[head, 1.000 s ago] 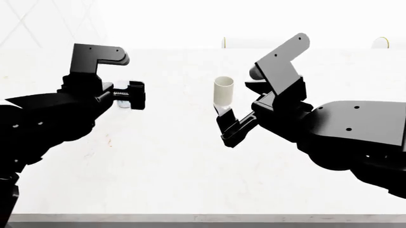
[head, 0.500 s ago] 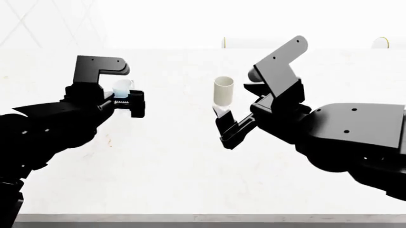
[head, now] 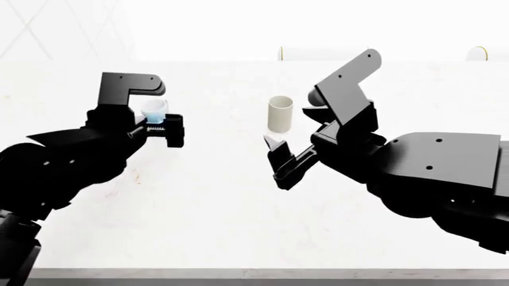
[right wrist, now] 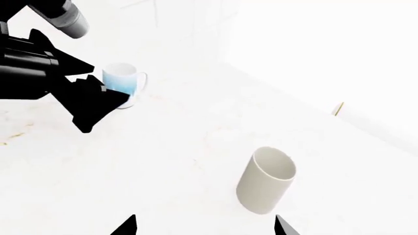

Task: Pick the mug and mug and place them in the sink. Then turn on the water.

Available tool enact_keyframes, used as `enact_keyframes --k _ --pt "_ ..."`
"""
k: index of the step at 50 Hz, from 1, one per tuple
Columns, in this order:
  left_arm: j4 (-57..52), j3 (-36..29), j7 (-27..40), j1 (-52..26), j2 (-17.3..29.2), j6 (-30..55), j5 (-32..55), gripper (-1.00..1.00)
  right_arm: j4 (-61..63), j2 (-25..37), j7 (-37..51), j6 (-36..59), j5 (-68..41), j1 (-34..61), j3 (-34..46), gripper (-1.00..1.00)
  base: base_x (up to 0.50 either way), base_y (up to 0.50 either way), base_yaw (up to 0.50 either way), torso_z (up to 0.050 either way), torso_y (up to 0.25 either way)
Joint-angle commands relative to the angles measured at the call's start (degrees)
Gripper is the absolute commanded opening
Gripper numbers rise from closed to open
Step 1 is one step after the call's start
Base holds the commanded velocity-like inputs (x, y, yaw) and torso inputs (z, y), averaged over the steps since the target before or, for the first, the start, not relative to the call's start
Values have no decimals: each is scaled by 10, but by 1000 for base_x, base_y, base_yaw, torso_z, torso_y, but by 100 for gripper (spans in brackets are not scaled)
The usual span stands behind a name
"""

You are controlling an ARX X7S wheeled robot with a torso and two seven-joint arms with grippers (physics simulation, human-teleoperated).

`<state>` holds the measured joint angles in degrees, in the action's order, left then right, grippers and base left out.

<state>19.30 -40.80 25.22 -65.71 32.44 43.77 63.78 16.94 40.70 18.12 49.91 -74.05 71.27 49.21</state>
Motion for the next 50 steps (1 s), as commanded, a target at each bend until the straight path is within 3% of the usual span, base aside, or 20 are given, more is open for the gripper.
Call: enact_keyframes --k 1,50 --pt "22 -8 -14 -10 -10 -6 -12 100 0 -3 0 -1 0 -1 2 100 0 0 0 0 0" --pt "102 -21 -43 -20 -43 -25 -35 100 6 2 3 -11 -1 -15 2 100 0 0 0 0 0"
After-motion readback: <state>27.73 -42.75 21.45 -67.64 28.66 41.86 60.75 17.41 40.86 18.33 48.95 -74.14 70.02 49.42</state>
